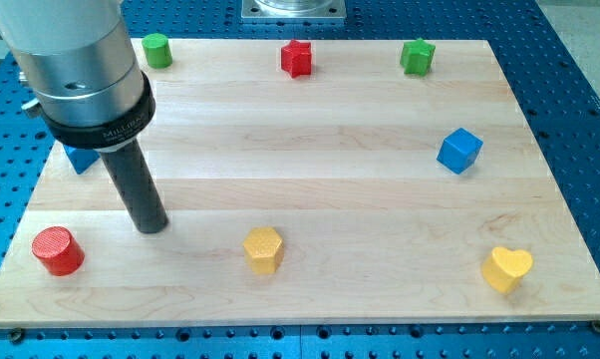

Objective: Keep your arm at the center

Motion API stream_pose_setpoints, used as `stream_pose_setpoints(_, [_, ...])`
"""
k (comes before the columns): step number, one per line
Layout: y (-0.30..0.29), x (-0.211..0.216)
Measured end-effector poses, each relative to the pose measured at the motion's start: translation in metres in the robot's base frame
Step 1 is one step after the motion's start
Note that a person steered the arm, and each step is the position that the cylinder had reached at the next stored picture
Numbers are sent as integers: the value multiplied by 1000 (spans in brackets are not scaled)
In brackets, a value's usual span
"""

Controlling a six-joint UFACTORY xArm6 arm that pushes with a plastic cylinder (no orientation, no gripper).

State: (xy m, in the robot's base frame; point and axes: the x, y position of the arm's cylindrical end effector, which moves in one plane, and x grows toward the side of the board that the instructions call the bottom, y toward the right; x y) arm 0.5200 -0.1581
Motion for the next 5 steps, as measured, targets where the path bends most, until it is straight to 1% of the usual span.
stream_pose_setpoints(5, [-1,1])
